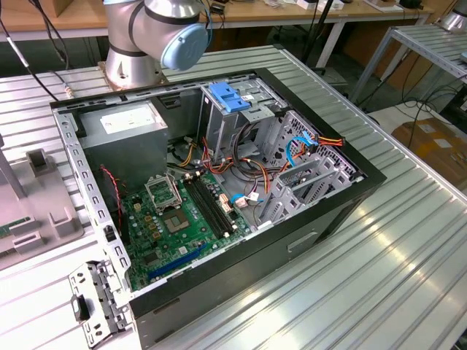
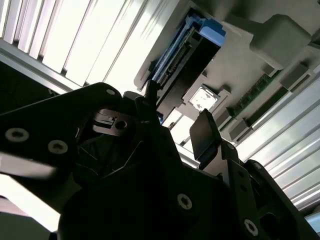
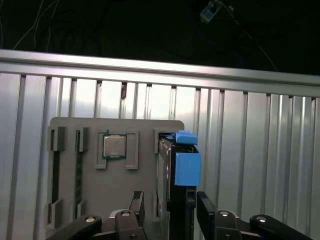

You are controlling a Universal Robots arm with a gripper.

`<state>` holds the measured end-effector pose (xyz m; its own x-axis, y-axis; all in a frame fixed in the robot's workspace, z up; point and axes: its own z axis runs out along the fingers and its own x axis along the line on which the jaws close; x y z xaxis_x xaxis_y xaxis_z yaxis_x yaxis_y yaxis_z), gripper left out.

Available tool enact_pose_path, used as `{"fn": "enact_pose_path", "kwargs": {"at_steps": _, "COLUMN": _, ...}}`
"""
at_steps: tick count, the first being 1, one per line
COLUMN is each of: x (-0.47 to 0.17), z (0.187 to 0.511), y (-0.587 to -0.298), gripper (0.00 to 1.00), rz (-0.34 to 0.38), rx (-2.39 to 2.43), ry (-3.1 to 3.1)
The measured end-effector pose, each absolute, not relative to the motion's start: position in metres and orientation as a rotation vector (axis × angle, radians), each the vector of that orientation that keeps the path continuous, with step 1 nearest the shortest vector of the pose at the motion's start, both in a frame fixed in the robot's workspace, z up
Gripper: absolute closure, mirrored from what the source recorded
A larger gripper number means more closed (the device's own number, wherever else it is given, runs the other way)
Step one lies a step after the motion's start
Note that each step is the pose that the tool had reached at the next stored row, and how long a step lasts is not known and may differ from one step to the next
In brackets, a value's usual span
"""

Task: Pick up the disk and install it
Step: 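Pick up the disk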

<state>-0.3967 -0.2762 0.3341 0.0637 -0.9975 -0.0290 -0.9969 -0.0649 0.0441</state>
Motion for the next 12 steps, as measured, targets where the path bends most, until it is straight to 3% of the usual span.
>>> {"fn": "enact_pose_path", "kwargs": {"at_steps": 12, "x": -0.4047, "z": 0.3255, "y": -0.2694, "gripper": 0.46, "rz": -0.080, "rx": 2.285, "ry": -2.137}}
